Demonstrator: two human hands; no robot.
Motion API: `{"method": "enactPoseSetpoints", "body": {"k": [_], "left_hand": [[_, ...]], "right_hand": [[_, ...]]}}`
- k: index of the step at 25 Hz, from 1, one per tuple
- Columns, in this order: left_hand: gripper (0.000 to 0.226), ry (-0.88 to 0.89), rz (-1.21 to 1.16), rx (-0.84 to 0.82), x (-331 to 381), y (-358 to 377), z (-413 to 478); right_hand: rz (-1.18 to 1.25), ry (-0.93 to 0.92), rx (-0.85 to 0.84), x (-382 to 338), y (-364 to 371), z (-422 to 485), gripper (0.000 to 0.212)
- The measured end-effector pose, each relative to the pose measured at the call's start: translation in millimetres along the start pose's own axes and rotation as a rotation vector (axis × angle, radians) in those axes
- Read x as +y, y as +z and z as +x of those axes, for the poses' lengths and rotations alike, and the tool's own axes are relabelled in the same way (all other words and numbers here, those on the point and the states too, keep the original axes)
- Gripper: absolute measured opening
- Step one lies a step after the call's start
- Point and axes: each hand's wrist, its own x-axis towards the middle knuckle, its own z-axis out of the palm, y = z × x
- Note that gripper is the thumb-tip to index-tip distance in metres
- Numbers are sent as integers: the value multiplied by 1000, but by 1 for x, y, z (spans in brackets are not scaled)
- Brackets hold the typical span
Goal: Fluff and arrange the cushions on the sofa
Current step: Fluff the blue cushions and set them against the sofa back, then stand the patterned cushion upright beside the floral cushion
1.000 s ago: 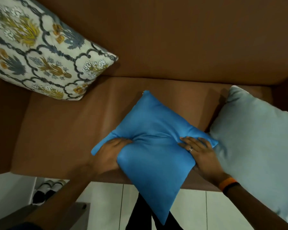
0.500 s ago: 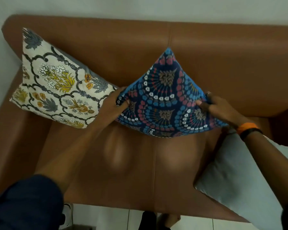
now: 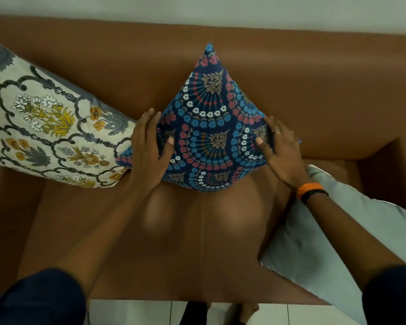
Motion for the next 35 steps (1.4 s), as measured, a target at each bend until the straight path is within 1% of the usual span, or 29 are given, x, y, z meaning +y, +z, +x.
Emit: {"method": "enactPoseSetpoints", "body": {"k": [1,3,5,9,12,15,17,18,19,21,22,25,26,27,28,29,30,31,32,33,34,35], "left_hand": [[60,80,37,13,14,2,-8],[64,213,57,-39,47,17,-32],[66,301,36,-163,87,43,-70],[76,399,-23,-453,156,111,-165],[88,525,51,-618,190,171,-234],[113,542,179,-795,208,236,-298],[124,528,289,-839,212,270,-326],[127,511,338,-826,213,283,-337],[129,490,370,-808,211,295,-343],[129,447,385,-720,210,315,-346],[122,425,376,-660,210,321,-345],[72,335,284,-513,217,328,-333],[60,325,242,-473,221,325,-329],[55,322,174,-461,223,316,-323],[53,285,72,-495,226,311,-316],[52,182,-6,-571,235,305,-302],[49,3,0,-687,249,299,-279],[45,-211,79,-748,262,295,-255],[43,-383,213,-910,257,280,-238],[44,-471,267,-1071,251,269,-214],[47,-497,268,-1153,247,262,-196],[51,-373,305,-1125,241,253,-175]], "right_hand": [[-21,-23,2,8,-3,-17,60],[-65,-60,-29,32,-12,-59,67],[-133,-107,-76,73,-27,-108,73],[-343,-162,-204,182,-64,-206,73],[-479,-217,-341,266,-92,-267,82],[-553,-337,-421,342,-109,-313,88],[-613,-371,-487,371,-104,-323,107],[-651,-362,-534,380,-96,-324,117],[-687,-356,-551,388,-88,-323,123],[-726,-367,-501,404,-69,-313,121],[-715,-374,-459,408,-61,-308,115],[-607,-392,-351,412,-56,-300,97],[-538,-382,-335,409,-58,-302,90],[-446,-366,-304,403,-64,-302,79],[-346,-334,-271,397,-71,-303,66],[-254,-287,-242,388,-82,-300,54],[-180,-239,-217,375,-98,-293,47],[-127,-190,-197,362,-114,-285,44],[-100,-161,-175,347,-132,-274,44],[-92,-151,-157,331,-152,-262,43],[-79,-160,-140,315,-172,-249,42],[-49,-170,-128,298,-195,-233,40]]}}
